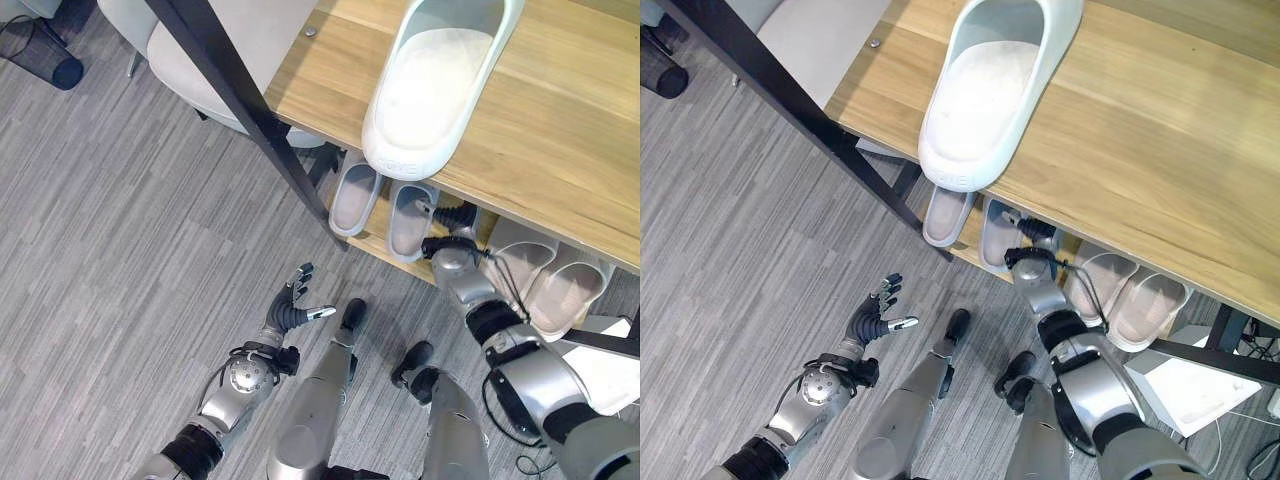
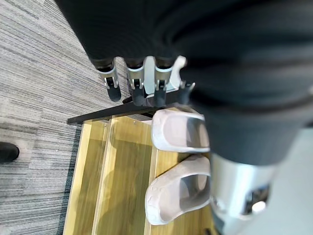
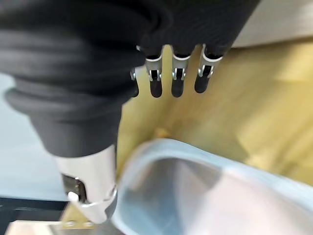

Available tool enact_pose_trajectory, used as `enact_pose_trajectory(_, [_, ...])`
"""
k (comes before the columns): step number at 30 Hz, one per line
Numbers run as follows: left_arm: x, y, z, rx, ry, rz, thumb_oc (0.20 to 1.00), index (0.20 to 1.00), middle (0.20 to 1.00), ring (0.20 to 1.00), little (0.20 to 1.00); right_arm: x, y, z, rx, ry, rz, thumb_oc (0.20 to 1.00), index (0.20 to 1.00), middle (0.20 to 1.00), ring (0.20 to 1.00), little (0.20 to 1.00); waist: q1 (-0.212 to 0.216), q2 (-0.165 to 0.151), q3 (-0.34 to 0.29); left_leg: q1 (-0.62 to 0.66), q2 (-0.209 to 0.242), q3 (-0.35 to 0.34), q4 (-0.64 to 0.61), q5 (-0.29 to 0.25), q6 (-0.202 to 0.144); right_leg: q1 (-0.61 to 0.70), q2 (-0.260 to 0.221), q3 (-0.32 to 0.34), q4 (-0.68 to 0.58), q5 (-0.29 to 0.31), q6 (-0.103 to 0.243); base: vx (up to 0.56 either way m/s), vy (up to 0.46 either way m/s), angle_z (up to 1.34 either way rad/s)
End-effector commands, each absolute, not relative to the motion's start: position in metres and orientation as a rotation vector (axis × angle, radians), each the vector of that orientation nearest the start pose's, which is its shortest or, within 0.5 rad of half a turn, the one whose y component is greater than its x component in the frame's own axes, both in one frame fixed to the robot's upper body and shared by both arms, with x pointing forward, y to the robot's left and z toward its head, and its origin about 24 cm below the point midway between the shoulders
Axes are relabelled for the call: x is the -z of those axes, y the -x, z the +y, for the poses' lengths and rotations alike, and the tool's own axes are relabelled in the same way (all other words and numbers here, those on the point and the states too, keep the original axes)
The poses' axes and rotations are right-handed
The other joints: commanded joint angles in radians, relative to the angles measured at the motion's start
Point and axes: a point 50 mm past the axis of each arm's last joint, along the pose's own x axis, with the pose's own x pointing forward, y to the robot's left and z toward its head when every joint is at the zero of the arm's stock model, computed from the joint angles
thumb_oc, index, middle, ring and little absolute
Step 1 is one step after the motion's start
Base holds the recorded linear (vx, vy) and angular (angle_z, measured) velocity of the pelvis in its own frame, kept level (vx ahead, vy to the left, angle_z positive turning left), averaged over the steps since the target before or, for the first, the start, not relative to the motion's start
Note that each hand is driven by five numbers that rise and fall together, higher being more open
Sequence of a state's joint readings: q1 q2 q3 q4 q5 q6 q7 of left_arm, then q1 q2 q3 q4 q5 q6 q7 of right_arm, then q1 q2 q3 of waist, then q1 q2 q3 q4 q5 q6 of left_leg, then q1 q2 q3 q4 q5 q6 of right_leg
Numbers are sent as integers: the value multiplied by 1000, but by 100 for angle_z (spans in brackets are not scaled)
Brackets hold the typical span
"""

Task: Arrange the slippers neatly on the shoe rack.

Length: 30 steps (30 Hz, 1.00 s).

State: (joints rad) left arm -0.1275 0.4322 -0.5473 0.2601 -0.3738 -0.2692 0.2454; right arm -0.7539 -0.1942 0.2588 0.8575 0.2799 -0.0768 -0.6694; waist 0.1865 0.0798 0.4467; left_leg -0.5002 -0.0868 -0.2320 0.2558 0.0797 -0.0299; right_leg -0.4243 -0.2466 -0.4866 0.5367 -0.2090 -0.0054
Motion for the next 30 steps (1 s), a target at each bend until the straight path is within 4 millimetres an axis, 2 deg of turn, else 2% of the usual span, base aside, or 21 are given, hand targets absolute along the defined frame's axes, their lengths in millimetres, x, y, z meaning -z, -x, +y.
enact_pose_trajectory(1, [-15,-252,143,180,-93,19,1000,1000,1000,1000,1000,-82,-375,-136,398,-108,53,1000,1000,1000,1000,1000,20,-27,14,86,-20,27,50,-261,51,96,41,45,-121,-86,53,54,-24,0])
enact_pose_trajectory(5, [-15,-252,143,194,-104,20,1000,1000,1000,1000,1000,-69,-374,-124,352,-252,136,1000,1000,1000,1000,1000,37,-23,19,82,-23,22,50,-258,51,95,38,37,-120,-85,54,11,-5,0])
enact_pose_trajectory(8, [-17,-254,144,206,-116,13,1000,1000,1000,1000,1000,-68,-375,-116,314,-343,164,1000,1000,1000,1000,1000,58,-22,22,83,-26,13,49,-261,50,100,36,29,-119,-88,57,13,-12,3])
enact_pose_trajectory(13, [-18,-255,145,207,-118,8,1000,1000,1000,1000,1000,-82,-382,-111,285,-429,134,1000,1000,1000,1000,1000,87,-24,20,83,-32,-1,42,-257,50,108,31,9,-122,-89,62,19,-6,5])
enact_pose_trajectory(14, [-16,-255,147,204,-122,15,1000,1000,1000,1000,1000,-91,-386,-115,288,-431,105,1000,1000,1000,1000,1000,95,-27,18,85,-33,-7,38,-256,51,112,31,3,-125,-90,62,23,-2,9])
enact_pose_trajectory(19, [-15,-255,146,202,-119,25,1000,1000,1000,1000,1000,-104,-390,-121,295,-425,59,1000,1000,1000,1000,1000,103,-30,19,90,-34,-10,33,-255,53,117,30,-1,-125,-87,63,12,6,8])
enact_pose_trajectory(23, [-14,-257,145,200,-121,28,1000,1000,1000,1000,1000,-110,-392,-130,301,-373,33,1000,1000,1000,1000,1000,100,-37,22,96,-32,-3,32,-257,53,121,31,2,-126,-85,63,0,0,0])
enact_pose_trajectory(24, [-14,-257,145,196,-121,29,1000,1000,1000,1000,1000,-110,-392,-130,289,-332,26,1000,1000,1000,1000,1000,95,-43,20,102,-29,-1,28,-257,53,126,33,2,-132,-83,62,0,0,0])
enact_pose_trajectory(25, [-11,-257,147,186,-129,41,1000,1000,1000,1000,1000,-109,-391,-132,271,-193,12,1000,1000,1000,1000,1000,82,-54,13,114,-25,5,19,-257,52,134,40,11,-145,-78,60,0,0,0])
enact_pose_trajectory(27, [-11,-257,148,182,-129,42,1000,1000,1000,1000,1000,-106,-389,-132,262,-143,11,1000,1000,1000,1000,1000,75,-60,9,122,-22,7,13,-256,51,142,44,13,-155,-74,59,8,-6,-2])
enact_pose_trajectory(29, [-9,-256,151,161,-127,55,1000,1000,1000,1000,1000,-96,-380,-135,247,4,-4,1000,1000,1000,1000,1000,45,-81,-10,150,-12,21,-12,-252,49,166,59,22,-194,-55,59,31,-16,-6])
enact_pose_trajectory(30, [-8,-256,151,161,-127,56,1000,1000,1000,1000,1000,-96,-380,-135,247,5,-3,1000,1000,1000,1000,1000,46,-81,-10,152,-12,22,-13,-251,49,168,60,22,-197,-54,59,33,-15,-8])
